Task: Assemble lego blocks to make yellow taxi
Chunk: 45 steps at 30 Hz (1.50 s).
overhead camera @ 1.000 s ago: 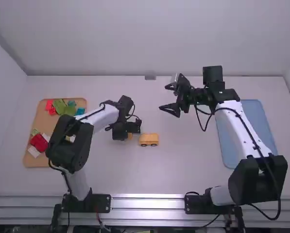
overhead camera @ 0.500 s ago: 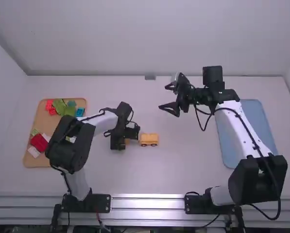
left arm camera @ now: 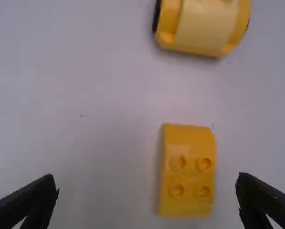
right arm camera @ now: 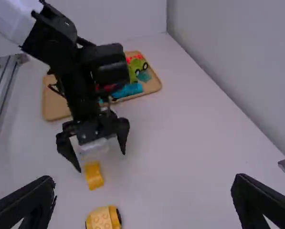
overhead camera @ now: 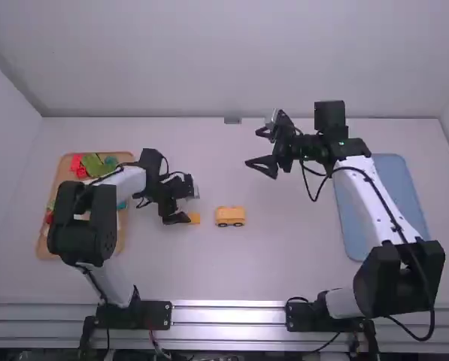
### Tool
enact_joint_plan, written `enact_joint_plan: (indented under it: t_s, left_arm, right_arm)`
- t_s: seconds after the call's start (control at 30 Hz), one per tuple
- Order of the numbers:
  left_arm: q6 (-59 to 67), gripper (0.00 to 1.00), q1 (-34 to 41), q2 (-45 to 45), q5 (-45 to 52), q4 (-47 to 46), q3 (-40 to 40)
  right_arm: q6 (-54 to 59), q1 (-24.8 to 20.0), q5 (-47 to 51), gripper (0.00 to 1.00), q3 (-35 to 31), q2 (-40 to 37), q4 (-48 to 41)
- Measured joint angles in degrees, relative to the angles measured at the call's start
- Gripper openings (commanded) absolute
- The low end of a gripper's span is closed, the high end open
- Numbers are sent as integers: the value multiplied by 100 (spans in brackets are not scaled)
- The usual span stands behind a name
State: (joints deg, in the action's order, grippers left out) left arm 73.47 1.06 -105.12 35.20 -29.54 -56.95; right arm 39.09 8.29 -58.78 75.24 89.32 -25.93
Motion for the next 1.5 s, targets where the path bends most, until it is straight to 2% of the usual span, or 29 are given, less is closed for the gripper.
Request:
enact_joint_plan:
  t_s: [0.27,0.53,0.83,0.93,0.97,1.1,1.27,1.33,1.5]
  left_arm:
    - [216,99,-271,-2,975,1082,1016]
    - [-20,99,-1091,-20,2037,3259,2017]
    - [-31,100,-1130,-389,2319,3519,2098]
    - [33,91,-1139,-476,2332,3504,2098]
    - [57,82,-1134,-505,2332,3480,2098]
    - [262,65,-1121,-586,2363,3390,2096]
    - [328,58,-1086,-592,2371,3351,2096]
    - [356,51,-1086,-595,2367,3351,2096]
    - [382,41,-1080,-592,2354,3355,2096]
  right_arm:
    - [-11,0,-4,99,0,0,11]
    - [-2,87,-2,99,0,2,7]
    - [-4,420,302,99,0,2,9]
    - [13,461,352,99,0,2,11]
    - [24,461,361,99,0,0,11]
    - [33,455,372,99,0,2,20]
    - [33,446,374,99,0,2,22]
    - [31,446,380,99,0,2,24]
    - [24,446,387,98,0,2,26]
